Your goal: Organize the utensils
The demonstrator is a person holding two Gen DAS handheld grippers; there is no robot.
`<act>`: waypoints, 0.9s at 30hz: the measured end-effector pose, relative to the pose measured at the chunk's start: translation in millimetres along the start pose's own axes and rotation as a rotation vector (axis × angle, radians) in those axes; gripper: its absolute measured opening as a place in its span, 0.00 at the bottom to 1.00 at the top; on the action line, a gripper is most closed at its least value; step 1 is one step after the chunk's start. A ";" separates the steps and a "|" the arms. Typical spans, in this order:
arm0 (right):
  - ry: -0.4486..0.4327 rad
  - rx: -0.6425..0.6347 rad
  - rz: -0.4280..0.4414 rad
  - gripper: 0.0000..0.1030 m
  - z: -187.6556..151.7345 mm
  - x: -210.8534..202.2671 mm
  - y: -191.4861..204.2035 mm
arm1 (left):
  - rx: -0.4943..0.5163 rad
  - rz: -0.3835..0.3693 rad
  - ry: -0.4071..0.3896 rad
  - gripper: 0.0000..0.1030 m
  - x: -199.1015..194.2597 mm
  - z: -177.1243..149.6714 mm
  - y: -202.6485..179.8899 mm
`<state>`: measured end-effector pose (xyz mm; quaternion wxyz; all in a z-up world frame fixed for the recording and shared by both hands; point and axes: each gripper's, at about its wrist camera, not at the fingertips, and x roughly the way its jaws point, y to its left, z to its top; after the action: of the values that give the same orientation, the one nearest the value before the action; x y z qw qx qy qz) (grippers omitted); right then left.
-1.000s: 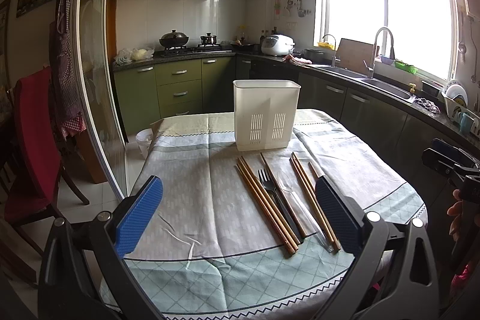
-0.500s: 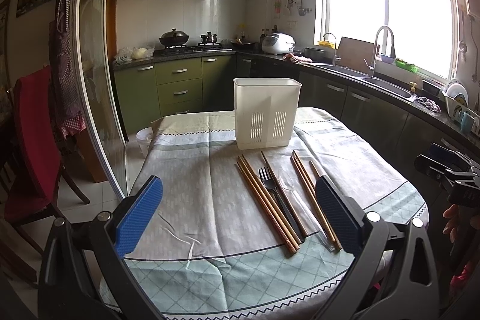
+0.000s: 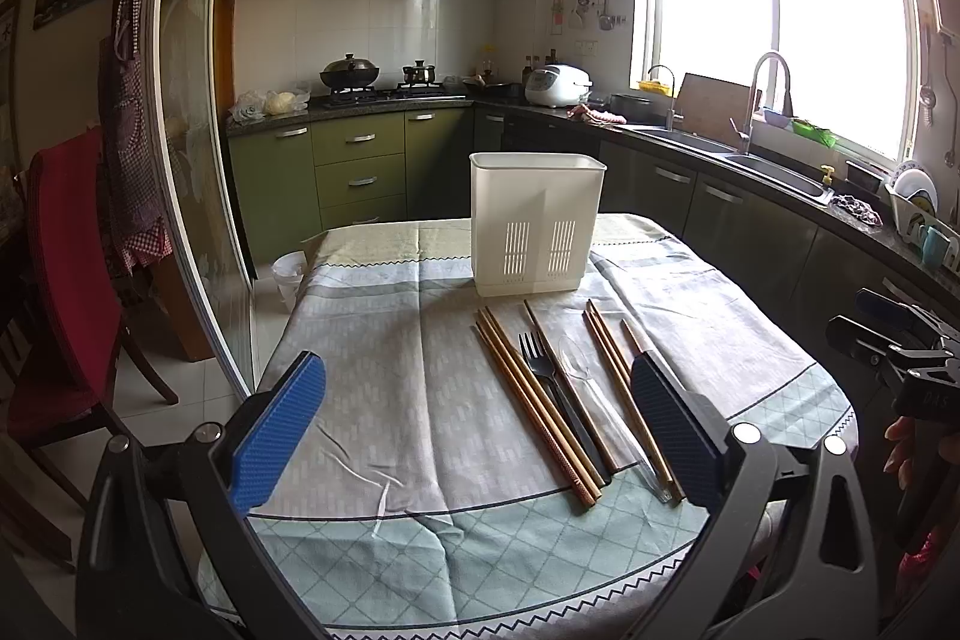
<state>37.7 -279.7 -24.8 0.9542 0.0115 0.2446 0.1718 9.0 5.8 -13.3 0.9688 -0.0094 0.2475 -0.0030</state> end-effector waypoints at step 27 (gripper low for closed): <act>0.281 -0.071 0.082 0.84 64.3 89.1 -27.4 | -0.109 -0.220 0.782 0.65 210.8 17.4 -41.1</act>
<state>150.0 -271.7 -12.4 0.9025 -0.0363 0.3690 0.2191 202.3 -37.2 -98.3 0.7936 -0.0853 0.5945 -0.0970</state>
